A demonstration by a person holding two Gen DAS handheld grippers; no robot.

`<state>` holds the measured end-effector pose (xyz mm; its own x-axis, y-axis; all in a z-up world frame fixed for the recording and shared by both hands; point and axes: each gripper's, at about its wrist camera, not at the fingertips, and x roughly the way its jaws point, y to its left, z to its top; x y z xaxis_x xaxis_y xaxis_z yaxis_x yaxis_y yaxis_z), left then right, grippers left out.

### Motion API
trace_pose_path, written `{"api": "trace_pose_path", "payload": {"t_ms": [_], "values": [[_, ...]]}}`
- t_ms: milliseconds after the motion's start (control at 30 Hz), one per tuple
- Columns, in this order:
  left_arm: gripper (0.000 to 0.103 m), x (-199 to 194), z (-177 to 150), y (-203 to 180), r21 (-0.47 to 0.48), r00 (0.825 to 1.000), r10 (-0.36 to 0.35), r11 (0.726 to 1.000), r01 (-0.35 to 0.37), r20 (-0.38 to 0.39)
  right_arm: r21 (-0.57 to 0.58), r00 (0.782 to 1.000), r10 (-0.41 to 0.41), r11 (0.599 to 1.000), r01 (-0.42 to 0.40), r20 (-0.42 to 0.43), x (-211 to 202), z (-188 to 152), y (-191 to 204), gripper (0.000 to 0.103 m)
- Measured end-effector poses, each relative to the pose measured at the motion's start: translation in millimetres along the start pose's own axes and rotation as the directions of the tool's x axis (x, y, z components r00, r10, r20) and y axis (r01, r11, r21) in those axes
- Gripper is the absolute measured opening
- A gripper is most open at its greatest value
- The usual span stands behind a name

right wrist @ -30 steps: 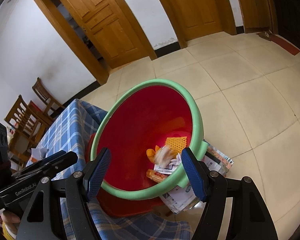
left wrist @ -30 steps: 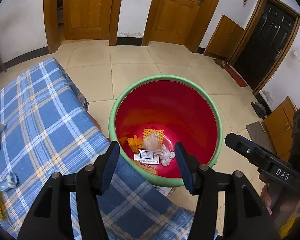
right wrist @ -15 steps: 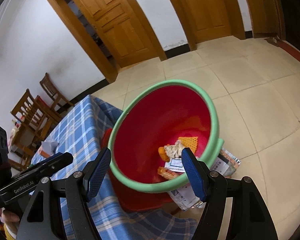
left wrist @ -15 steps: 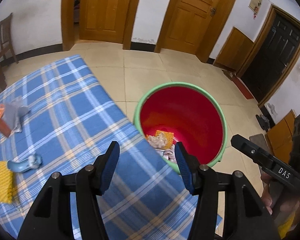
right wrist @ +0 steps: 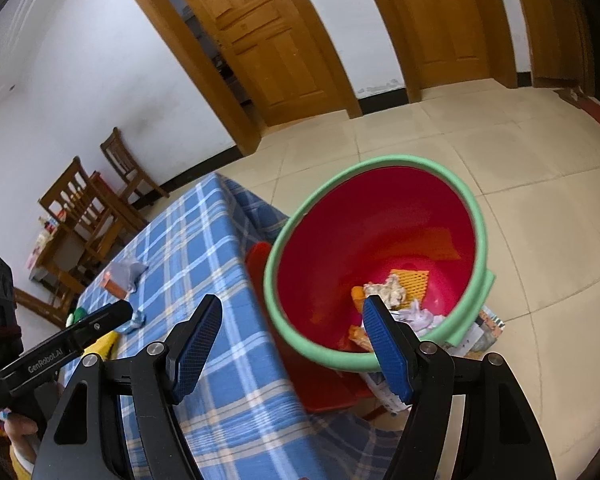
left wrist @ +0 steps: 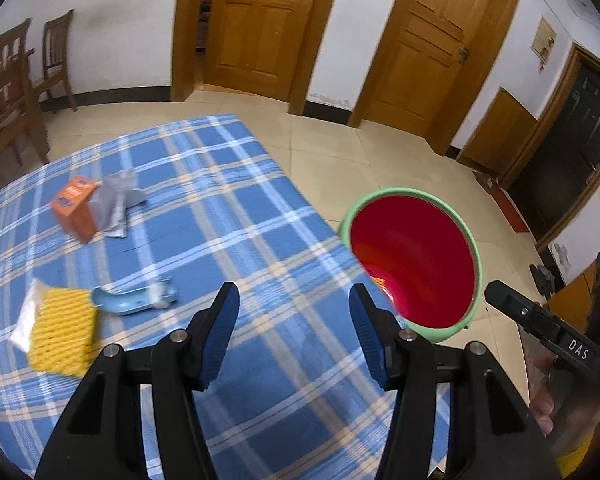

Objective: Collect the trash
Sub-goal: 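Move both tools back over the table toward the plastic bag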

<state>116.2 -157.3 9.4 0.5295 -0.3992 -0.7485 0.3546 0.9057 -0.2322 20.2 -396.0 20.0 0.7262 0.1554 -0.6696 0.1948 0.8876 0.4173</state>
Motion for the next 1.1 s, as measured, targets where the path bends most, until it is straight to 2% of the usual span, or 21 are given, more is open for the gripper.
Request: {"api": "trace_pose_path", "payload": {"t_ms": [300, 633, 900, 1100], "values": [[0.057, -27, -6, 51, -0.086, 0.996, 0.073, 0.994, -0.069, 0.042, -0.055, 0.999, 0.044, 0.997, -0.045, -0.024, 10, -3, 38, 0.074], [0.057, -56, -15, 122, -0.193, 0.982, 0.170, 0.969, -0.153, 0.077, -0.139, 0.994, 0.078, 0.986, -0.088, -0.078, 32, -10, 94, 0.074], [0.057, -63, -27, 183, -0.281, 0.966, 0.251, 0.933, -0.225, 0.061, -0.200, 0.985, 0.101, 0.971, -0.128, -0.141, 63, -20, 143, 0.074], [0.057, -56, -36, 209, -0.311, 0.966, 0.257, 0.920, -0.237, 0.026, -0.221, 0.978, 0.100, 0.965, -0.140, -0.183, 87, -26, 167, 0.074]]}}
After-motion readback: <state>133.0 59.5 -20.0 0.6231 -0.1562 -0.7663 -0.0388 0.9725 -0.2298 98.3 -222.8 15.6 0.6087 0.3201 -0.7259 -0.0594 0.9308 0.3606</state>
